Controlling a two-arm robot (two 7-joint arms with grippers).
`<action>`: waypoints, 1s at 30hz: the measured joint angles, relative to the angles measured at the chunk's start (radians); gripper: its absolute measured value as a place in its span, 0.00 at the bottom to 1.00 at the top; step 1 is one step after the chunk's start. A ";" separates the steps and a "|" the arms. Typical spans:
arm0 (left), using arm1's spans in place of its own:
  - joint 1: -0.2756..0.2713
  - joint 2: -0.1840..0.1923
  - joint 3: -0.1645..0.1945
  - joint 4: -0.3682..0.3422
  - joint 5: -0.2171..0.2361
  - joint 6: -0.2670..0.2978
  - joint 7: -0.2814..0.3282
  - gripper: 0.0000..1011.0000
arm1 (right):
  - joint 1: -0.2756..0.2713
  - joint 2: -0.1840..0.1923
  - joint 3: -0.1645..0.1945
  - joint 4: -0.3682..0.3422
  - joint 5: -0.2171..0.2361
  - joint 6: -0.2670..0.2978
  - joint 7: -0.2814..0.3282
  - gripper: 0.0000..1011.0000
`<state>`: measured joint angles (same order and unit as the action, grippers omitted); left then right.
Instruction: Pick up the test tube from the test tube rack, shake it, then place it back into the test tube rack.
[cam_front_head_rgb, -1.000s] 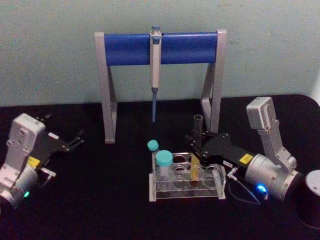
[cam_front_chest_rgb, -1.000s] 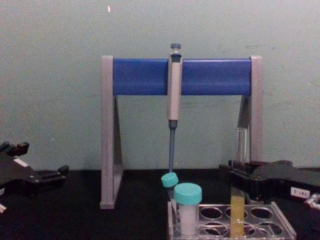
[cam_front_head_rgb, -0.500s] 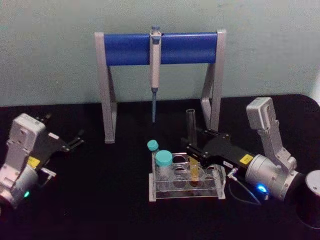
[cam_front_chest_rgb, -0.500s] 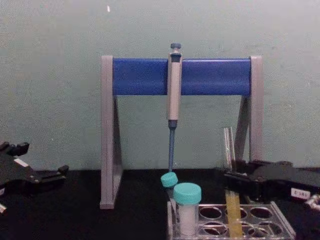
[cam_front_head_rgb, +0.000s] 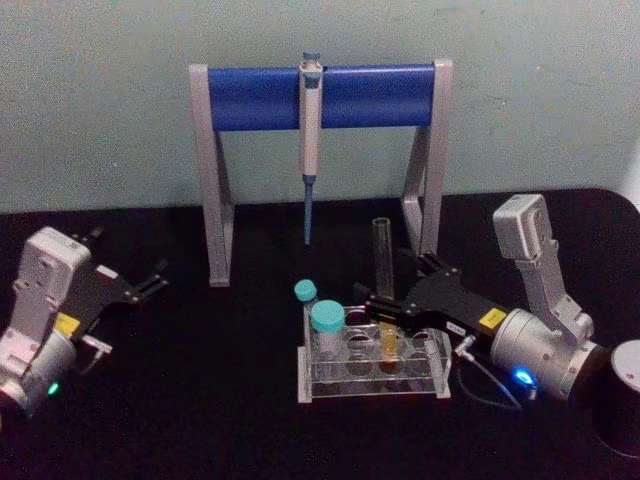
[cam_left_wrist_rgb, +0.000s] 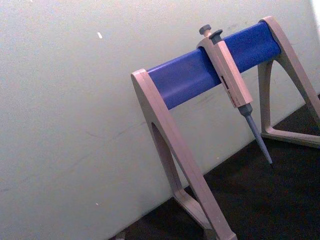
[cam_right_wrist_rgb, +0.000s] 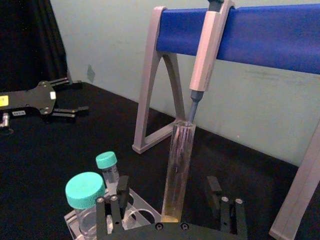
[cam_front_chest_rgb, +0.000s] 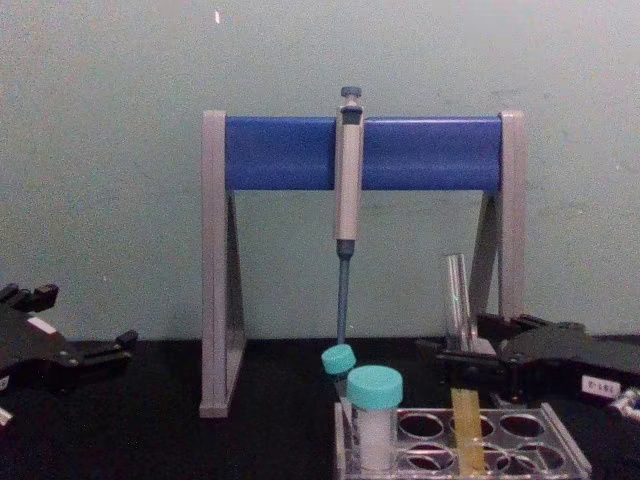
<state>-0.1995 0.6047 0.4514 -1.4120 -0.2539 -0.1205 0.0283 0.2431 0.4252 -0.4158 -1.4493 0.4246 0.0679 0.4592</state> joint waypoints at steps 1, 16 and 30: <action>0.000 0.000 0.000 0.000 0.000 0.000 0.000 1.00 | 0.000 0.000 0.000 0.000 0.000 0.000 0.000 0.99; 0.000 0.000 0.000 0.000 0.000 0.000 0.000 1.00 | -0.003 0.002 0.001 -0.004 0.002 -0.001 0.001 0.99; 0.000 0.000 0.000 0.000 0.000 0.000 0.000 1.00 | -0.144 0.085 0.053 -0.164 0.029 -0.005 -0.019 0.99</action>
<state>-0.1995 0.6047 0.4514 -1.4120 -0.2539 -0.1205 0.0283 0.0988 0.5104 -0.3625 -1.6138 0.4532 0.0625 0.4397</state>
